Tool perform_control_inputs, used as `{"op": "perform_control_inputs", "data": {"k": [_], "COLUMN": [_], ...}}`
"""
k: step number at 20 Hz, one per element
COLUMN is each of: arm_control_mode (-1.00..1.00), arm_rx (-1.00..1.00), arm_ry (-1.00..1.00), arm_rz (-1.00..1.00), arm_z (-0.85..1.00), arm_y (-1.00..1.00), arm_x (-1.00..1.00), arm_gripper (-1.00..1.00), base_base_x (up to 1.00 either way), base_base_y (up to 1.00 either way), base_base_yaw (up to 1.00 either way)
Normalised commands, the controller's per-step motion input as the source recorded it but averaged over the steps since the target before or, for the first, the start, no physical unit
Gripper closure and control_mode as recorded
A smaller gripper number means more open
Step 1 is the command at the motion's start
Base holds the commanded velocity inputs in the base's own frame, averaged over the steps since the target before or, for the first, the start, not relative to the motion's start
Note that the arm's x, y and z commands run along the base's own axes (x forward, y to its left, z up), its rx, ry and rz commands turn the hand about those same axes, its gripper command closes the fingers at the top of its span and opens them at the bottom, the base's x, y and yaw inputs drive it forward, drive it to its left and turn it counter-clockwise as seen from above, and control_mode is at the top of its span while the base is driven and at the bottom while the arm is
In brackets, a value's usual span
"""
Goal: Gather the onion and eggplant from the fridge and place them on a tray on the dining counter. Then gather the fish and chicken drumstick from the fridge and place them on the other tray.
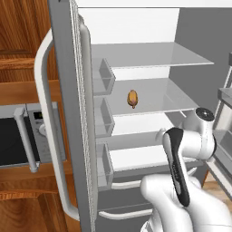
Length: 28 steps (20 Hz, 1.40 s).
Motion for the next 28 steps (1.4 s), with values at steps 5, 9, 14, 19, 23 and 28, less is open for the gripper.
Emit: {"op": "perform_control_inputs", "data": {"k": [5, 9, 14, 19, 23, 28], "arm_control_mode": [-1.0, 1.0, 1.0, 1.0, 1.0, 1.0], "arm_rx": [0.0, 0.0, 0.0, 0.0, 0.0, 0.0], "arm_ry": [0.0, 0.0, 0.0, 0.0, 0.0, 0.0], "arm_rz": [0.15, 0.11, 0.0, 0.0, 0.0, 0.0], "arm_z": [-0.19, -0.15, 0.0, 0.0, 0.0, 0.0], "arm_y": [0.0, 0.0, 0.0, 0.0, 0.0, 0.0], "arm_x": [-0.14, -0.22, 0.0, 0.0, 0.0, 0.0], "arm_gripper": [1.0, 1.0, 1.0, 1.0, 1.0, 1.0], "base_base_x": [0.0, -0.11, -0.48, -0.38, -0.37, -0.5], "base_base_y": [0.0, 0.0, 0.0, 0.0, 0.03, 0.02], "base_base_yaw": [0.0, 0.04, 0.17, 0.18, 0.2, 0.17]}}
